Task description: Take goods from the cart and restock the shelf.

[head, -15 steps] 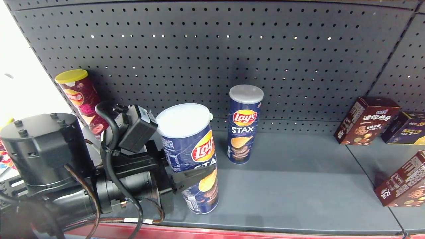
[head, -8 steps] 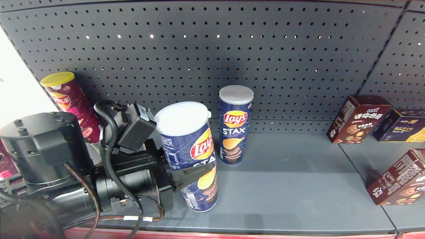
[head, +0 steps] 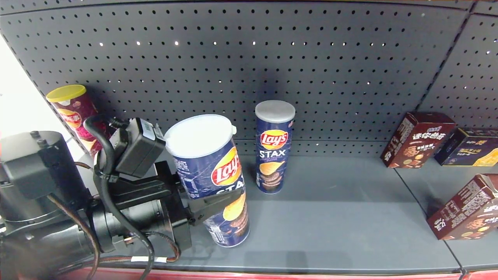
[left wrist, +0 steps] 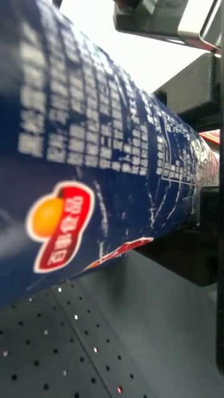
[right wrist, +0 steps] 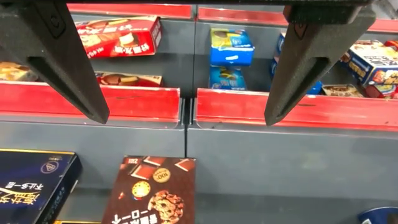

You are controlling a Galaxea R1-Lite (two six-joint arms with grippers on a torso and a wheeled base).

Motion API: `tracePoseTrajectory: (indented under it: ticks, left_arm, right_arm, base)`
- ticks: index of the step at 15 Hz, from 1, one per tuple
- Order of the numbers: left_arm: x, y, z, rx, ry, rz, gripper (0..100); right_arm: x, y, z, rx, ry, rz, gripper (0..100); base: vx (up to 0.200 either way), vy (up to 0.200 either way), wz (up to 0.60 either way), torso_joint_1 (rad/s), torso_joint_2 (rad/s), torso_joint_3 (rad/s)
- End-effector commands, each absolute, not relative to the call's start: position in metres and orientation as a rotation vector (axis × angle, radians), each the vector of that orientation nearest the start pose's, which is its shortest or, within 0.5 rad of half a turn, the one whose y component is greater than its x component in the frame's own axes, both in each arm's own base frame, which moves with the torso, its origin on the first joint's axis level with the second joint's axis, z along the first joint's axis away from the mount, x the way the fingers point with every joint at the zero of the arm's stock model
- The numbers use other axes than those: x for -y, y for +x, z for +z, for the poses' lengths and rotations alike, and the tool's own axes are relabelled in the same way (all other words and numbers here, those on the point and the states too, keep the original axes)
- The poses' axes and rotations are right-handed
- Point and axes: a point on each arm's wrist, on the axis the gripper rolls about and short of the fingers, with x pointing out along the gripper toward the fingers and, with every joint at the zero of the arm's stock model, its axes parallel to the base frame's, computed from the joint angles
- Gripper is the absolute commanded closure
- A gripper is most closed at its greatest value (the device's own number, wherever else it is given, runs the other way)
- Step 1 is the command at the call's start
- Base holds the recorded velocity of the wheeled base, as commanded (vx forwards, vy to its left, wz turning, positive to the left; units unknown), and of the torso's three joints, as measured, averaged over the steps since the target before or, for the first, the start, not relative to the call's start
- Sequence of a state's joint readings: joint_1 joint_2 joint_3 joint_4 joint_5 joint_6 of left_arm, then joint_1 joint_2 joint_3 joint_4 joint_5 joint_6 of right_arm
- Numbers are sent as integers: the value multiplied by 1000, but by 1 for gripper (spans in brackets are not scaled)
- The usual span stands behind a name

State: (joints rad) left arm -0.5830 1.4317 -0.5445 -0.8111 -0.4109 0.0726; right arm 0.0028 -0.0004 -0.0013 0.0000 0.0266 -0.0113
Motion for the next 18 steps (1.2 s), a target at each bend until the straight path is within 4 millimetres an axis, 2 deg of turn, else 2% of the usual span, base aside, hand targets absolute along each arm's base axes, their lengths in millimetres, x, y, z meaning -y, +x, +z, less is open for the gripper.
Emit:
tracePoseTrajectory:
  ticks: [1, 2, 3, 4, 6, 7, 8, 9, 11, 14, 17, 18]
  left_arm:
    - [123, 185, 199, -51, 74, -962, 100]
    - [117, 187, 200, -47, 72, -933, 100]
    - [114, 188, 199, -50, 72, -923, 100]
    - [111, 186, 197, -57, 72, -915, 100]
    - [111, 186, 197, -55, 72, -913, 100]
    - [111, 186, 196, -57, 72, -910, 100]
    - [110, 185, 195, -62, 72, -911, 100]
    - [109, 184, 193, -70, 71, -909, 100]
    - [109, 185, 193, -72, 71, -909, 100]
    - [110, 185, 192, -75, 71, -909, 100]
    - [109, 185, 192, -72, 71, -908, 100]
    - [106, 186, 192, -74, 71, -894, 100]
  right_arm:
    - [-1, -24, 79, 22, -8, 37, 0]
    - [-1, -32, 138, 126, -7, 50, 0]
    - [-1, -26, 153, 77, -5, 61, 0]
    - [-3, -19, 166, 16, -6, 233, 0]
    - [-6, -16, 182, 18, -8, 356, 0]
    - [-7, -8, 203, 9, -7, 420, 0]
    - [-8, -3, 210, 0, -6, 439, 0]
    - [-10, 12, 223, -39, 0, 479, 0]
    - [-14, 37, 229, -122, 8, 558, 0]
    - [-28, 68, 247, -146, -7, 658, 0]
    - [-41, 91, 252, -169, -58, 712, 0]
    - [-49, 109, 254, -171, -111, 724, 0]
  base:
    - [0, 0, 0, 0, 0, 0]
    - [0, 0, 0, 0, 0, 0]
    - [0, 0, 0, 0, 0, 0]
    - [0, 0, 0, 0, 0, 0]
    - [0, 0, 0, 0, 0, 0]
    - [0, 0, 0, 0, 0, 0]
    - [0, 0, 0, 0, 0, 0]
    - [0, 0, 0, 0, 0, 0]
    - [0, 0, 0, 0, 0, 0]
    - [0, 0, 0, 0, 0, 0]
    - [0, 0, 0, 0, 0, 0]
    - [0, 0, 0, 0, 0, 0]
